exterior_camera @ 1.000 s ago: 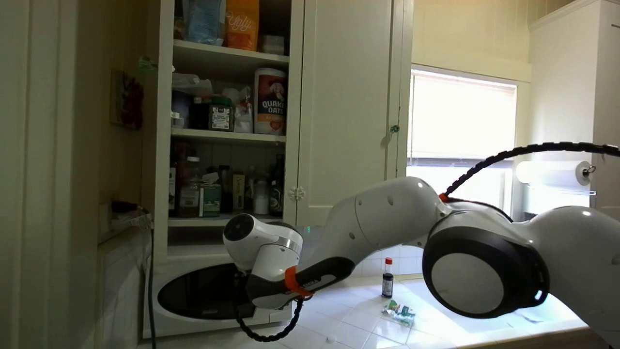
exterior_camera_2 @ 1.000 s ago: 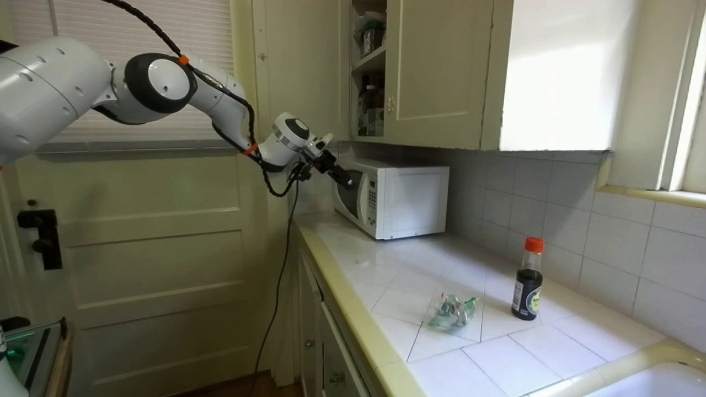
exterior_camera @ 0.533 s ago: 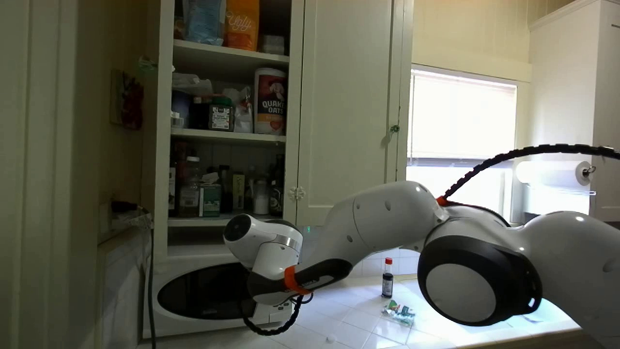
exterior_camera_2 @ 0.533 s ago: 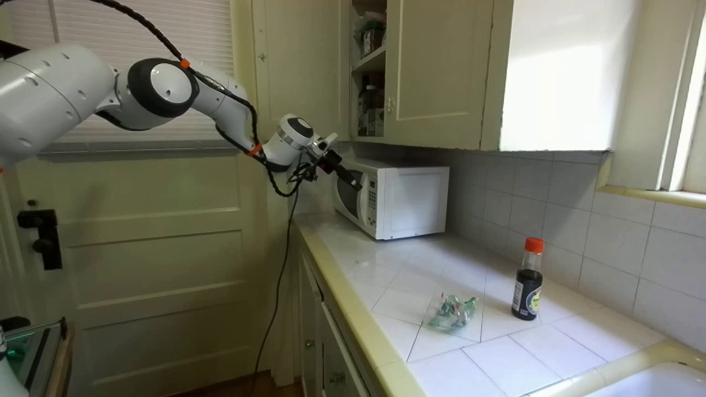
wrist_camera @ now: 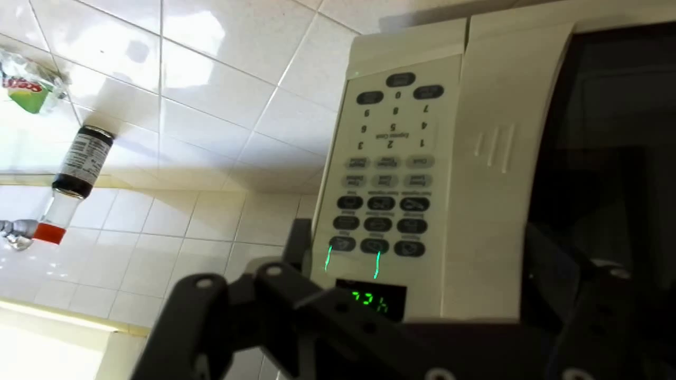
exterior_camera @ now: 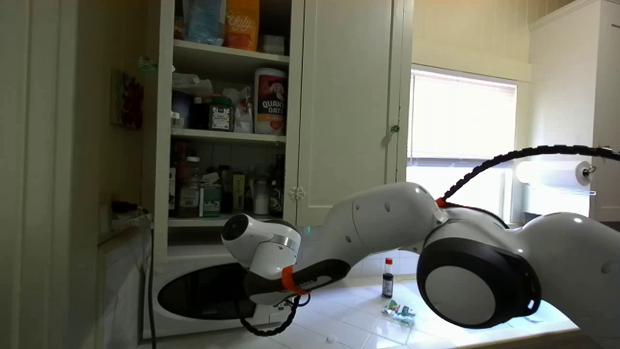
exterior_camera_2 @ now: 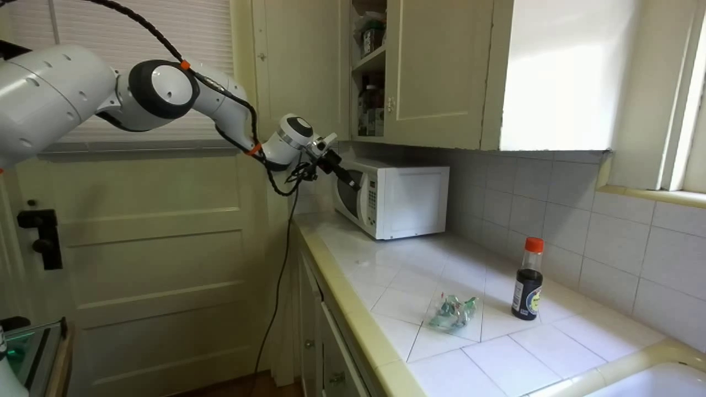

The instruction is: Open the door of the microwave, then remove the blue bowl from the microwave

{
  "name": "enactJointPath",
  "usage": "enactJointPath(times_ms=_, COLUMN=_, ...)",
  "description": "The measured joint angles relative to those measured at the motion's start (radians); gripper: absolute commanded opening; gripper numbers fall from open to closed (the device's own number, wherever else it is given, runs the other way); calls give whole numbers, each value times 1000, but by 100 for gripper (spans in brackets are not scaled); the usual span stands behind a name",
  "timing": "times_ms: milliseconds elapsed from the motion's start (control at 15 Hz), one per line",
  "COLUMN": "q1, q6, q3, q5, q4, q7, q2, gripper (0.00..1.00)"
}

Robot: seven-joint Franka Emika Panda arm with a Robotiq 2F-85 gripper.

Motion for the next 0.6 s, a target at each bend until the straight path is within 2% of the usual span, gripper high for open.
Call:
enactJointPath(times_ms=200, q1=3, q6=-107, q3=36, q5=56, q4=-12, q7=-25, q2=-14, gripper=100)
enactJointPath(times_ms=400, q1=1, q6=-209, q3=74, q5=129, q4=-73, q7=-51, q2=-44, gripper=100)
enactJointPath(times_ms=600, q1=-21, q6=-226, q3=123, q5=201, q4=-132, q7=-120, q2=-71, gripper=100)
